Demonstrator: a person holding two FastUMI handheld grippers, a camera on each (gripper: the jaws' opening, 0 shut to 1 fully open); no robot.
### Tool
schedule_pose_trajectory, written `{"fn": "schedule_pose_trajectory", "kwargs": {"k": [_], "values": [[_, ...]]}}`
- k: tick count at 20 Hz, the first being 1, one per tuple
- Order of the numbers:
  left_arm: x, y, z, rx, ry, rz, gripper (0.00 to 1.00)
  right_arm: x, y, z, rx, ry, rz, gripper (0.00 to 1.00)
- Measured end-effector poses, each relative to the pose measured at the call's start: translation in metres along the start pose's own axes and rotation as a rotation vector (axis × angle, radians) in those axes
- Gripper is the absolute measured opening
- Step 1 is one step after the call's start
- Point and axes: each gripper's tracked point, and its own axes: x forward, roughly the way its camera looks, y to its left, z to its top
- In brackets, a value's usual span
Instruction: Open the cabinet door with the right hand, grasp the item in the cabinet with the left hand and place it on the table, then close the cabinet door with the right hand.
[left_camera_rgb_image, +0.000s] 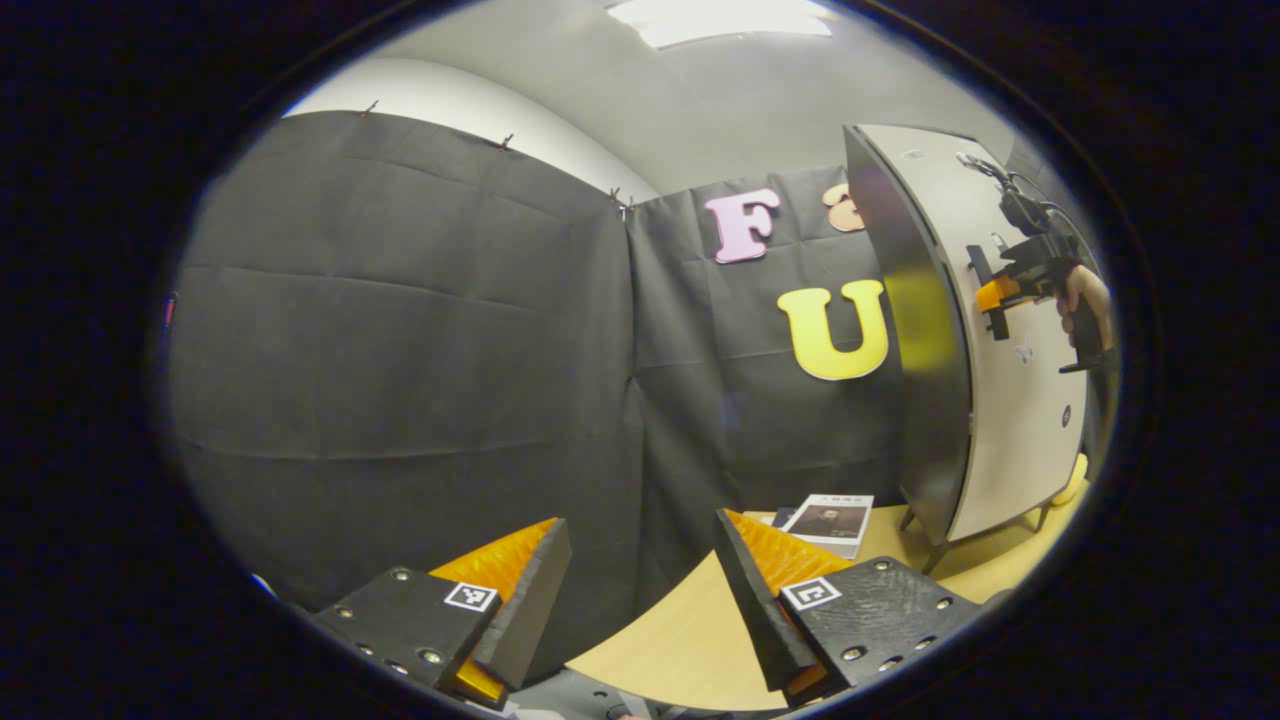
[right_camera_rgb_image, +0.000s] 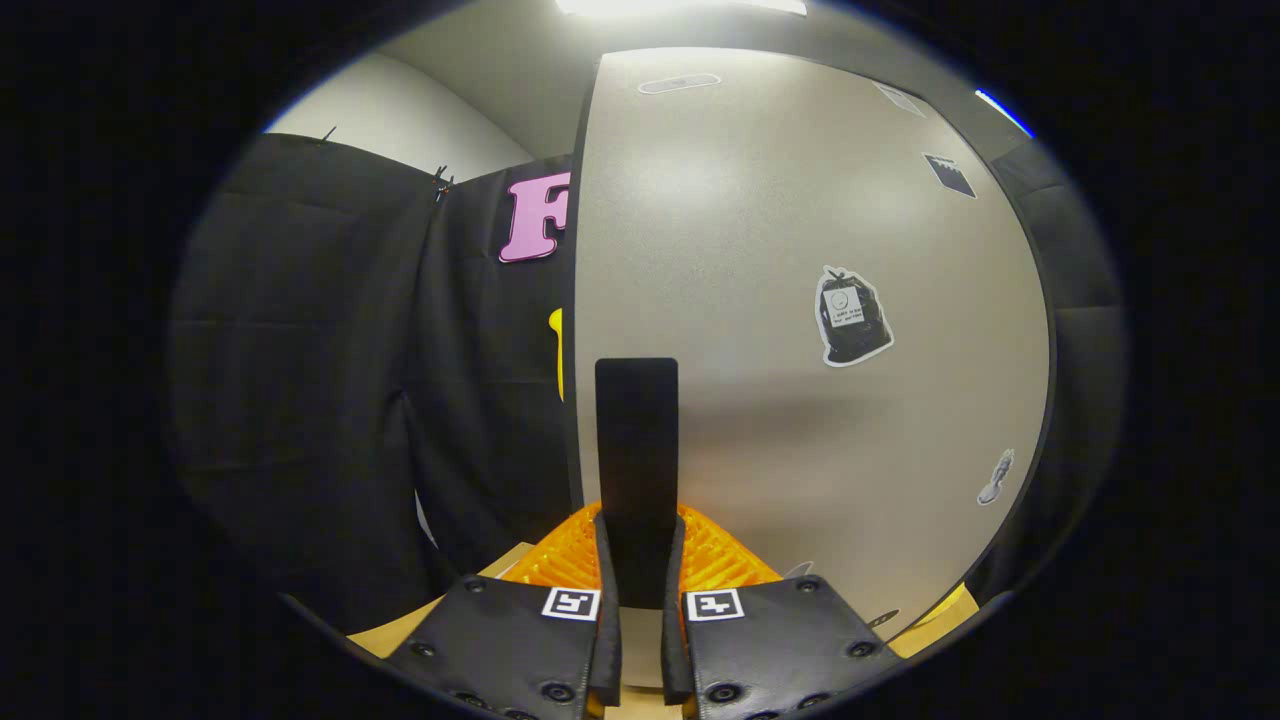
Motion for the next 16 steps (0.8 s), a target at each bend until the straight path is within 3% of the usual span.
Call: {"fn": "schedule_pose_trajectory", "kwargs": {"k": [8, 16], "values": [[-0.011, -0.063, 0.018, -0.013, -0.03, -0.107, 0.87, -0.059, -0.003, -0.002, 0.003, 0.028, 0.118, 0.17], [-0.013, -0.153, 0.041, -0.023, -0.056, -0.254, 0.87, -0.122, -0.019, -0.005, 0.001, 0.065, 0.223, 0.17]]}}
